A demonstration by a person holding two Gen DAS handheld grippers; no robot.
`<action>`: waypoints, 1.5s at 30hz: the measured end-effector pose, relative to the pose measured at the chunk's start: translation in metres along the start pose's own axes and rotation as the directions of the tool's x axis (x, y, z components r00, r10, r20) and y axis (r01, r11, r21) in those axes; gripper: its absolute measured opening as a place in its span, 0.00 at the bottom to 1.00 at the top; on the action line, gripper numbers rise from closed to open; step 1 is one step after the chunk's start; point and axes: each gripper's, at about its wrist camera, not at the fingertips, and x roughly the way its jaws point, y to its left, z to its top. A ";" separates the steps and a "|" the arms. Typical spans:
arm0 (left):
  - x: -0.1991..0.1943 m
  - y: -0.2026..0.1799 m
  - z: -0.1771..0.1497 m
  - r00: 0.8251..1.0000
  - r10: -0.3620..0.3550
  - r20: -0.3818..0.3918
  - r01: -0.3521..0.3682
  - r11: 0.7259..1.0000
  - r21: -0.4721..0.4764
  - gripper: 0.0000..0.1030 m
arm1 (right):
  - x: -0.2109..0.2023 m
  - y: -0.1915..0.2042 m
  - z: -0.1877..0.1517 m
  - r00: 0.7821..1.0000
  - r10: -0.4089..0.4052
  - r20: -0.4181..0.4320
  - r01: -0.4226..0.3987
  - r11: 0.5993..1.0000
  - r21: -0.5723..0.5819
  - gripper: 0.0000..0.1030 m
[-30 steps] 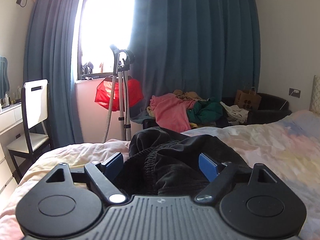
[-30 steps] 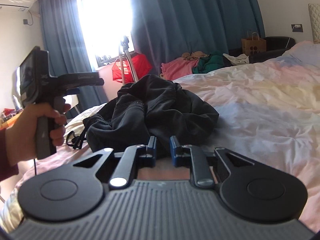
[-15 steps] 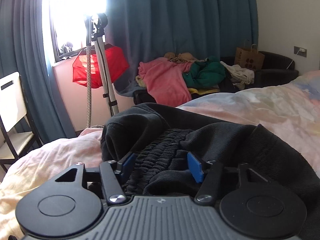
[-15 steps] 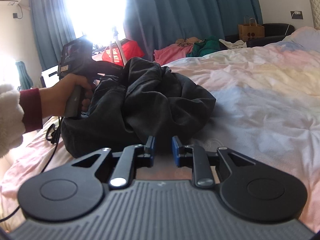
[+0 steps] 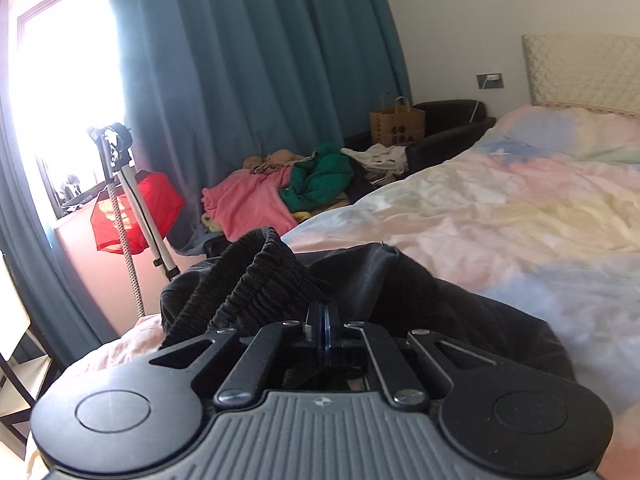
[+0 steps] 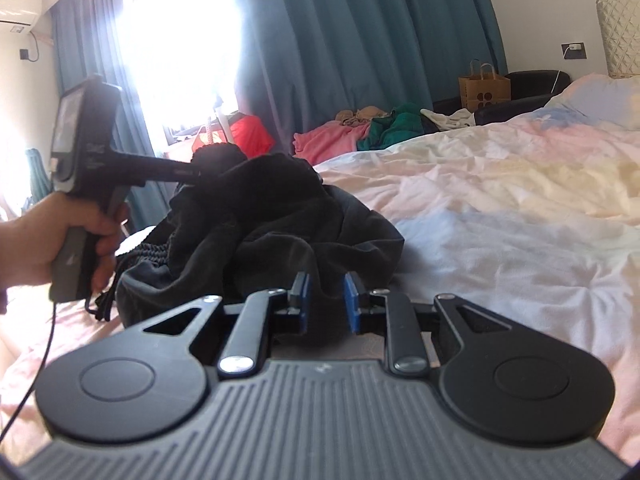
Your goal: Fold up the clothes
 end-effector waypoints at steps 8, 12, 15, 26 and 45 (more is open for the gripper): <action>-0.092 -0.063 -0.062 0.995 -0.097 0.004 0.097 0.995 -0.037 0.01 | -0.031 0.000 0.007 0.999 0.010 0.051 -0.011 1.000 0.007 0.22; -0.133 -0.090 -0.095 0.991 -0.132 0.005 0.132 0.990 -0.058 0.12 | -0.037 0.004 0.007 0.999 0.024 0.047 -0.024 1.000 -0.001 0.22; -0.116 -0.044 -0.100 0.999 -0.040 -0.023 0.038 0.995 -0.090 0.18 | -0.038 0.007 0.003 0.999 0.033 0.032 -0.033 0.999 -0.012 0.22; -0.038 0.136 -0.105 0.997 0.003 -0.078 -0.001 1.000 0.023 0.67 | 0.004 0.010 -0.017 0.995 0.030 -0.098 -0.033 0.999 -0.027 0.22; 0.076 0.188 -0.114 0.647 -0.563 -0.513 0.505 0.822 -0.264 0.81 | 0.056 0.018 -0.037 0.969 0.010 -0.245 -0.026 0.998 -0.065 0.22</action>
